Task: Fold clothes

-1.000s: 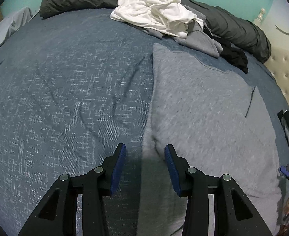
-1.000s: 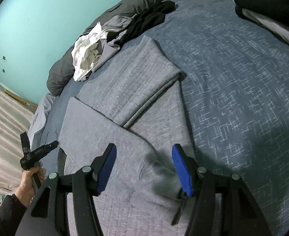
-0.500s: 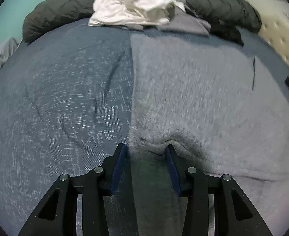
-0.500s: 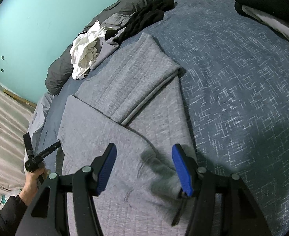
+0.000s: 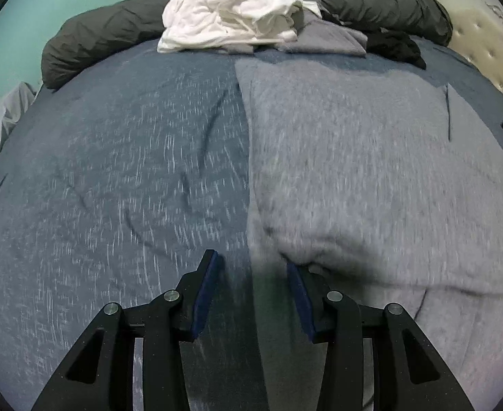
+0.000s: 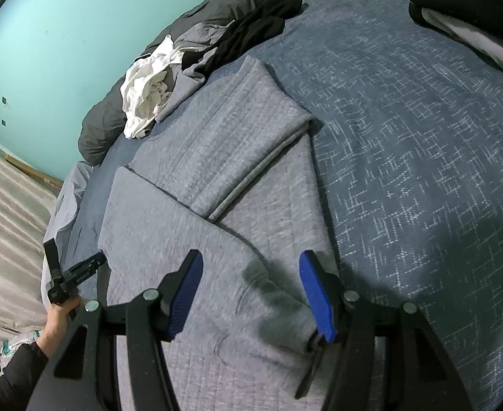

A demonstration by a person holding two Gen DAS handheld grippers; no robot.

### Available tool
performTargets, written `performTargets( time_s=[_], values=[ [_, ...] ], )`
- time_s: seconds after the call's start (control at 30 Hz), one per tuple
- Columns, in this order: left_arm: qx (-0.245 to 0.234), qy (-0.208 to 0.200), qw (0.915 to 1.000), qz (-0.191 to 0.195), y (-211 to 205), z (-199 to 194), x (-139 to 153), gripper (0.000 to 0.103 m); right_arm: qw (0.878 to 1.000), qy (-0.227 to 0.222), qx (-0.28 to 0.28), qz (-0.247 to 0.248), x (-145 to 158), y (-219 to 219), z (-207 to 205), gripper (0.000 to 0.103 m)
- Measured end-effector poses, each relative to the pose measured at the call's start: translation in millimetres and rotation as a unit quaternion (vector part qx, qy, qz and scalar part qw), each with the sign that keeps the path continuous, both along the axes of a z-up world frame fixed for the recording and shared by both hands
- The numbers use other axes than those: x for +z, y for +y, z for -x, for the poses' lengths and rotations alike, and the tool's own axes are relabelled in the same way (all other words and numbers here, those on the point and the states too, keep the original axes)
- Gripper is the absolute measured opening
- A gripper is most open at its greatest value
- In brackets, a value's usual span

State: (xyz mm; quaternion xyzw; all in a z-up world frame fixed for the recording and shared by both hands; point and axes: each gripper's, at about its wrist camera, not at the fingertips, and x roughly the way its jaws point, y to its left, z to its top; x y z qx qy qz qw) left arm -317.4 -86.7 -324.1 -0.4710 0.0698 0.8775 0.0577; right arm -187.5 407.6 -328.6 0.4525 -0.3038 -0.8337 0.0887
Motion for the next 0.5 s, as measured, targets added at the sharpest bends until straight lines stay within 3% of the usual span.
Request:
performTargets(
  time_s=[0.2,0.27,0.37,0.5],
  values=[
    [0.002,0.011,0.9997,-0.023,5,13,1,0.043,1.0,-0.002,0.001,-0.004,-2,-3,3,0.06],
    [0.013,0.013,0.9995,-0.026,0,15,1,0.018,1.0,-0.003,0.001,-0.005,-3,-4,4,0.06],
    [0.027,0.024,0.9988,-0.034,-11,11,7,0.011,1.0,-0.003,0.004,-0.005,-3,-6,6,0.06],
    [0.046,0.026,0.9975,-0.048,-26,8,3,0.01,1.0,-0.003,0.007,-0.006,-4,-8,7,0.06]
  ],
)
